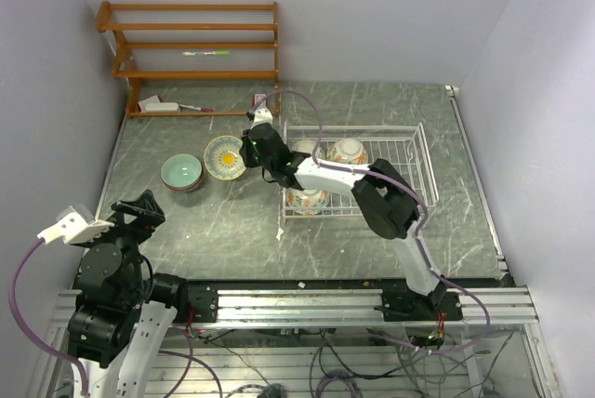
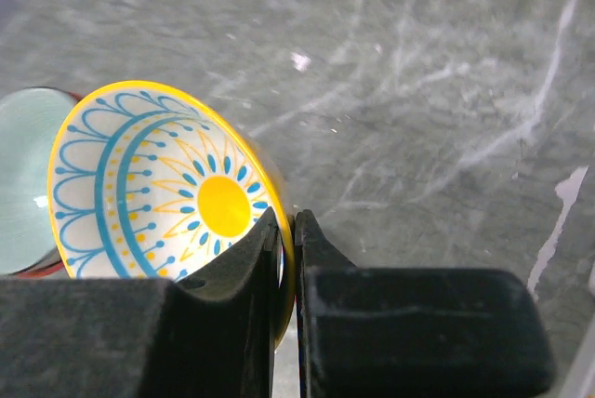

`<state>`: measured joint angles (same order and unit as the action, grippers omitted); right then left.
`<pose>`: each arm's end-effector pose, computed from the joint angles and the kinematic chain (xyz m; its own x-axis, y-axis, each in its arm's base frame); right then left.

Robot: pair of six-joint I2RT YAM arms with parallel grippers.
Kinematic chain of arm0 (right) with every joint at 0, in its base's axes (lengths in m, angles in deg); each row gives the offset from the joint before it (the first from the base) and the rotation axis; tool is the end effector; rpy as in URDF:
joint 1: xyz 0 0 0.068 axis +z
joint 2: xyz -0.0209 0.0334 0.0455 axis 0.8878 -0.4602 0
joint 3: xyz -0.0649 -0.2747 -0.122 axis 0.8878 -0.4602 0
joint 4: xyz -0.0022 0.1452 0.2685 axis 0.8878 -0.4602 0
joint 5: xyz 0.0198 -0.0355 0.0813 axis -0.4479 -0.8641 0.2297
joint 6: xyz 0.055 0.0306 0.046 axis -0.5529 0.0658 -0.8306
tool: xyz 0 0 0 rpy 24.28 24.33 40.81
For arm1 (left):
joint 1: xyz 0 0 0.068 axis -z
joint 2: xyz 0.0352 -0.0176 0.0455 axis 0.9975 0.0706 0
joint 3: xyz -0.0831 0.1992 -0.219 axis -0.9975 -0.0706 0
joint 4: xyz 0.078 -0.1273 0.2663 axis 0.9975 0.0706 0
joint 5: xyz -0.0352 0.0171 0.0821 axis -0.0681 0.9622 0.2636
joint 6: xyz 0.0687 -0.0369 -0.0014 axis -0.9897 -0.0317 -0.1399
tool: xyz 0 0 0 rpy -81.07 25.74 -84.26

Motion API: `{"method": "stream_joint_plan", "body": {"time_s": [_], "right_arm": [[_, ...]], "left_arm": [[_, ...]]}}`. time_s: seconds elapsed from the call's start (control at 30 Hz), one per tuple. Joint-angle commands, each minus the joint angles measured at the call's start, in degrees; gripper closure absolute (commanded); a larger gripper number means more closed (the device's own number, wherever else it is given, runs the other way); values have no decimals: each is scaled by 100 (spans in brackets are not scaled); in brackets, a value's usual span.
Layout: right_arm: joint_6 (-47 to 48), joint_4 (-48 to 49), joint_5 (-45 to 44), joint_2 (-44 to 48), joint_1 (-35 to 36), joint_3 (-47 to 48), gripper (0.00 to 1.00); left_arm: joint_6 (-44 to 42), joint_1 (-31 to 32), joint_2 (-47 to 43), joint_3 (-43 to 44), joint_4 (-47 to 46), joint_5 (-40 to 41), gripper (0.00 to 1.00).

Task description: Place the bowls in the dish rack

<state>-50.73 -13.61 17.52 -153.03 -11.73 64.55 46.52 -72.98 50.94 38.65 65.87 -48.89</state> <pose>0.3947 0.4597 0.1662 -0.5235 0.0640 -0.8496 -0.4227 0.8463 0.3242 0.0442 0.0268 0.3585 0.1509 -0.5413 -0.8272 -0.3079 0.7694 -0.5596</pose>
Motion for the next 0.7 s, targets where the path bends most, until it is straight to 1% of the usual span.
{"method": "stream_joint_plan", "body": {"time_s": [0.0,0.2,0.27,0.37,0.5,0.6,0.67], "right_arm": [[521,1176,759,1133,58,-357,100],[797,1205,1861,1645,77,-465,100],[733,1395,1813,1944,86,-820,100],[733,1481,1354,2575,80,-1383,100],[840,1027,652,3589,82,-1988,100],[877,392,-79,4348,77,-2321,100],[886,-198,-880,4807,72,-2466,100]], "left_arm": [[-44,31,-32,86,-155,-8,5],[-36,30,-31,86,-143,3,5],[-27,30,-33,94,-133,18,5],[-29,34,-39,86,-141,18,5],[-47,37,-13,86,-158,-11,5],[-57,39,-16,77,-171,-41,5],[-61,39,-26,77,-176,-50,5]]}}
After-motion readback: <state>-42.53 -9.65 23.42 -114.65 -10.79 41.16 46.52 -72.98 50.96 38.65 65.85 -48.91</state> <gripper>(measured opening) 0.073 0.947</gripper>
